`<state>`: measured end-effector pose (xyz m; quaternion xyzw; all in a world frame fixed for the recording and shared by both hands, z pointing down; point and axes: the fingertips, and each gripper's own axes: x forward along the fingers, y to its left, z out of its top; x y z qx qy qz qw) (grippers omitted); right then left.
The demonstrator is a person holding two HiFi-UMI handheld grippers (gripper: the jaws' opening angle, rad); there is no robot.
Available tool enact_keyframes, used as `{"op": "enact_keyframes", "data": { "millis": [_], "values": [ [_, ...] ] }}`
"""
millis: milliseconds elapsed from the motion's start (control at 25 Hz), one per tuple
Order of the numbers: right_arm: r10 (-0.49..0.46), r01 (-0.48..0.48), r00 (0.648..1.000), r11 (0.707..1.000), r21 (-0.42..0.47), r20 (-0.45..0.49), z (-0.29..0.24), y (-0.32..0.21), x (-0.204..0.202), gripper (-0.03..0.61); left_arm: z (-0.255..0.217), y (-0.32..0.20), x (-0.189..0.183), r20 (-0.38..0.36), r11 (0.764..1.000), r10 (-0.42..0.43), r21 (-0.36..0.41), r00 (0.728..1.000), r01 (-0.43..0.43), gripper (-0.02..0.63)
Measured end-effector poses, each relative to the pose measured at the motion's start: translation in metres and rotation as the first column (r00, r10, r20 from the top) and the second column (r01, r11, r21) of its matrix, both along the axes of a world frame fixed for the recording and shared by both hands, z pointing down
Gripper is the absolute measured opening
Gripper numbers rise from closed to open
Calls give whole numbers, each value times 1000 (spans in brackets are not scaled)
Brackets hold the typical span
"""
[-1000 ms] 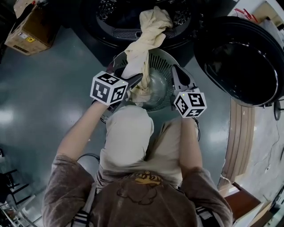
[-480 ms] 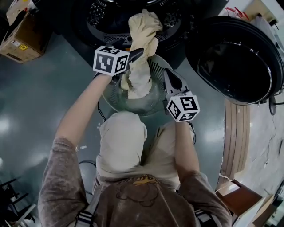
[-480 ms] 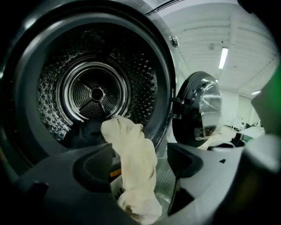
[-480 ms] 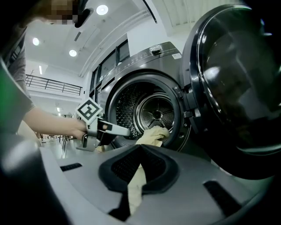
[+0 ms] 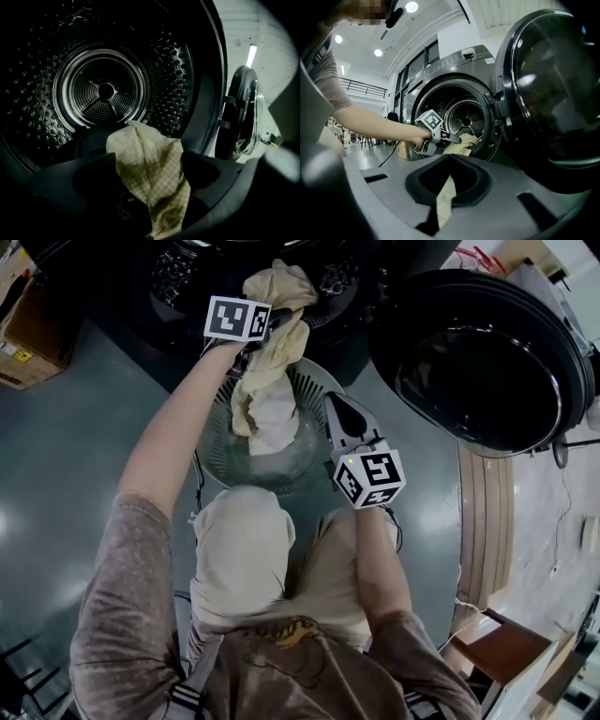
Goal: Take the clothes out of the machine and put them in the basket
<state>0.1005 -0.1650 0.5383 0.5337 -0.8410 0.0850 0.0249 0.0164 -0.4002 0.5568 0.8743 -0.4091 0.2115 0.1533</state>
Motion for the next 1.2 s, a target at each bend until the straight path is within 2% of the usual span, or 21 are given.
{"op": "enact_keyframes", "data": {
  "millis": [200, 360, 520, 560, 640, 840, 1000, 1200],
  "values": [
    [11, -11, 1000, 1000, -2, -13, 1, 1, 4, -2, 27, -6, 3, 41, 996, -16, -86, 999, 19, 428],
    [23, -23, 1000, 1000, -3, -11, 1, 2, 9, -2, 32, 0, 9, 70, 995, 8, -95, 998, -2, 328],
    [16, -16, 1000, 1000, 2, -13, 1, 0, 6, -2, 24, 9, 15, 53, 996, 31, -85, 998, -26, 143],
    [13, -13, 1000, 1000, 2, -13, 1, 0, 4, -2, 23, 11, 16, 49, 997, 32, -77, 998, -28, 118],
    [9, -9, 1000, 1000, 0, -12, 2, 1, 4, -2, 21, 17, 16, 38, 998, 30, -57, 999, -27, 98],
    [23, -23, 1000, 1000, 2, 4, 1, 0, 10, -2, 3, 49, 11, -47, 998, 50, -35, 998, -52, 81],
    [19, -19, 1000, 1000, 0, 7, 3, 0, 10, -2, -5, 89, -2, -75, 994, 106, -27, 991, -108, 80],
    [8, -8, 1000, 1000, 4, 23, 4, -4, 7, -2, -13, 144, -26, -98, 991, 125, -29, 987, -129, 80]
  ]
}}
